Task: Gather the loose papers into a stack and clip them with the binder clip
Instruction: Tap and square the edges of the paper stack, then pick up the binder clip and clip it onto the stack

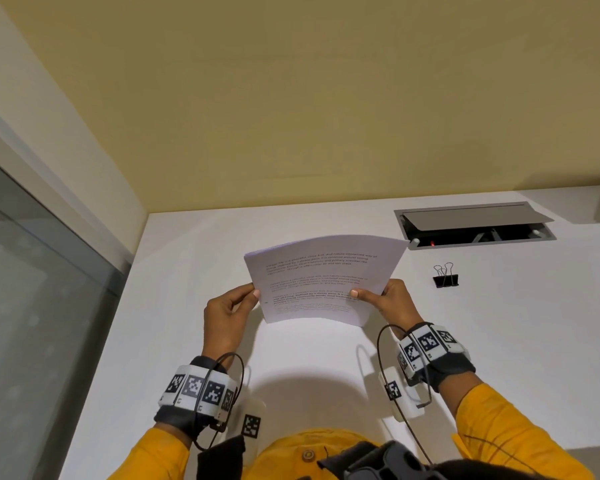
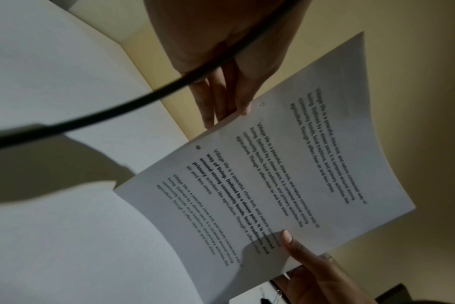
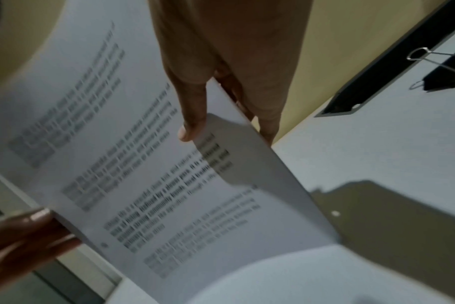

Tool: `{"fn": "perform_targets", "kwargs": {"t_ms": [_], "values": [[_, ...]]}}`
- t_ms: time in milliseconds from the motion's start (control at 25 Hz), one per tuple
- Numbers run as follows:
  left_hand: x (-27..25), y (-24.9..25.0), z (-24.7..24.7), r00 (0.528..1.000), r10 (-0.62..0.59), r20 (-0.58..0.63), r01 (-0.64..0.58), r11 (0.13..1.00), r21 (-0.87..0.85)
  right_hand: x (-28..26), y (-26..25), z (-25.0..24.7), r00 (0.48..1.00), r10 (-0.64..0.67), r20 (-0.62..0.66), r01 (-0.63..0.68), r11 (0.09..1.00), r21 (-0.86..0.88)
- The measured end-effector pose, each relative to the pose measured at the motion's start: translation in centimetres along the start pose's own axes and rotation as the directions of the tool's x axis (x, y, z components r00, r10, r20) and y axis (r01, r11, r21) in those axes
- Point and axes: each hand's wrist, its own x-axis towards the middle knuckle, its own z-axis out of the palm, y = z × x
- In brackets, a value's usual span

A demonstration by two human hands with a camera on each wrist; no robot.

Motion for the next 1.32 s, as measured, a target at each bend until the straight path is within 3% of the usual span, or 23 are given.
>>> {"fn": "perform_targets", "kwargs": {"t_ms": [240, 520, 760, 840, 880, 960, 1040, 1160, 1240, 1320], "values": [[0.8, 1.0, -0.1, 0.997, 0.005, 0.074, -0.01, 0.997, 0.074, 0.2, 0.2, -0.8, 1.0, 0.025, 0.012, -0.025, 1.0, -0.002], [1.9, 3.2, 1.8, 0.993, -0.101, 0.067, 0.113, 0.973, -0.199, -0.8, 0.9, -1.8, 0.994, 0.073, 0.078, -0.075, 0.997, 0.019], [1.7, 3.2, 4.2, 0.996, -0.048, 0.078, 0.057, 0.991, -0.122, 0.4, 1.4, -5.1, 0.983, 0.145, 0.116, -0.148, 0.989, 0.009], [1.7, 3.1, 4.5, 0.998, -0.016, 0.058, 0.021, 0.996, -0.082, 2.0, 1.7, -8.0, 0.985, 0.173, 0.018, -0.173, 0.985, 0.015], [1.7, 3.1, 4.5, 0.999, -0.007, 0.045, 0.011, 0.998, -0.069, 3.0, 2.1, -9.7, 0.98, 0.174, -0.098, -0.176, 0.984, -0.006], [1.8, 3.1, 4.4, 0.999, 0.001, 0.032, 0.001, 0.999, -0.044, 4.9, 3.1, -12.9, 0.919, 0.147, -0.364, -0.199, 0.974, -0.109], [1.9, 3.2, 4.6, 1.0, -0.009, 0.027, 0.01, 1.0, -0.019, 6.6, 4.5, -15.5, 0.857, 0.073, -0.51, -0.283, 0.894, -0.348], [2.0, 3.5, 4.8, 1.0, -0.01, -0.006, 0.01, 1.0, 0.014, 8.8, 5.4, -17.0, 0.926, 0.032, -0.375, -0.293, 0.686, -0.666], [2.2, 3.5, 5.0, 1.0, -0.005, -0.021, 0.006, 1.0, 0.028, 9.4, 5.3, -17.5, 0.955, 0.045, -0.294, -0.266, 0.569, -0.778], [2.2, 3.5, 5.4, 1.0, 0.002, -0.024, -0.001, 0.999, 0.041, 9.1, 5.0, -17.6, 0.947, 0.038, -0.318, -0.283, 0.565, -0.775]]}}
